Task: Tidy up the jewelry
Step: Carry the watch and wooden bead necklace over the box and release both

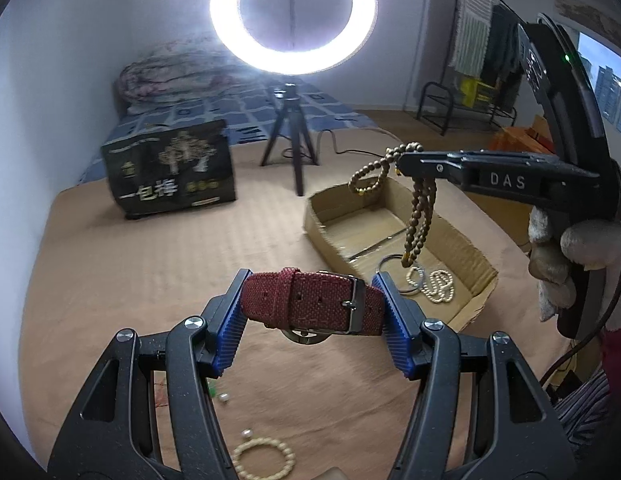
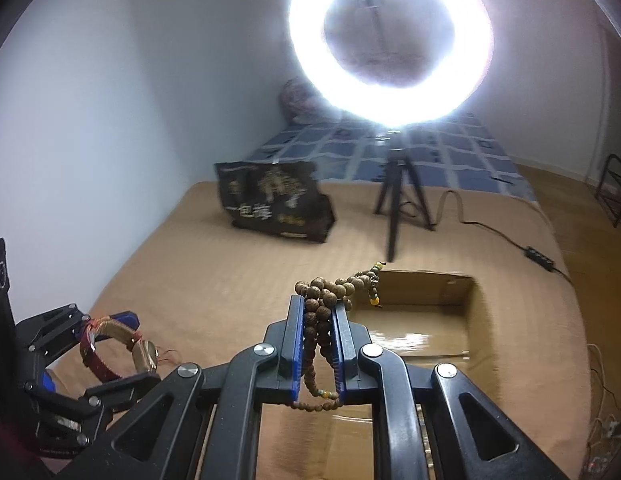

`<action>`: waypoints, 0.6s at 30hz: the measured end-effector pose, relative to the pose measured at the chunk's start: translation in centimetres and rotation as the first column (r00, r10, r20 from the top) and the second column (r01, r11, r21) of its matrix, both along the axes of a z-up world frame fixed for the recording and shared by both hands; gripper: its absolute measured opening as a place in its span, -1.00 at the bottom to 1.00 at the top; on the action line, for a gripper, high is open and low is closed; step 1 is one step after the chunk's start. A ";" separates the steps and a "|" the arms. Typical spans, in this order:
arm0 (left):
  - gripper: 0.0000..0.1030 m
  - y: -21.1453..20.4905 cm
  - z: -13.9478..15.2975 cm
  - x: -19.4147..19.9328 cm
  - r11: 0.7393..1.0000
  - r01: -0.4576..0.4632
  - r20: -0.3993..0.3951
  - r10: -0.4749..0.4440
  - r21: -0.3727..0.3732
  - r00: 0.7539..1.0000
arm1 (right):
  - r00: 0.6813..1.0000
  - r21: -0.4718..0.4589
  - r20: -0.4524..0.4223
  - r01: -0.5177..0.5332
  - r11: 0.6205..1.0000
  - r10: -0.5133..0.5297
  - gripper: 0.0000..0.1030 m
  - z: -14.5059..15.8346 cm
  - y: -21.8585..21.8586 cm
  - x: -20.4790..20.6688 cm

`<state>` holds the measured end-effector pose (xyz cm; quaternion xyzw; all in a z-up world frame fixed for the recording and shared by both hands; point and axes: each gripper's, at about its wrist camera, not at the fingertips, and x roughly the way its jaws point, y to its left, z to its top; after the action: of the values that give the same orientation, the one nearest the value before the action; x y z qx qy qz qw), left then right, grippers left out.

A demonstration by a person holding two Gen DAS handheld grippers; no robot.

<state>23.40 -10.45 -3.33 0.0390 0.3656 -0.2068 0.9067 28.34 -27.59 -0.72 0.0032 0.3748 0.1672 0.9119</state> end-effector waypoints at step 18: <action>0.21 -8.3 -3.7 2.6 0.996 0.085 -0.082 -0.084 0.010 0.993 | 0.994 -0.007 -0.060 0.094 0.996 -0.095 -0.80 -2.4 -6.2 3.2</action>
<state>26.00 -18.77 -7.05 0.0522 0.4018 -0.2439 0.8811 31.57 -33.84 -3.14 0.0238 0.4017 0.1229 0.9072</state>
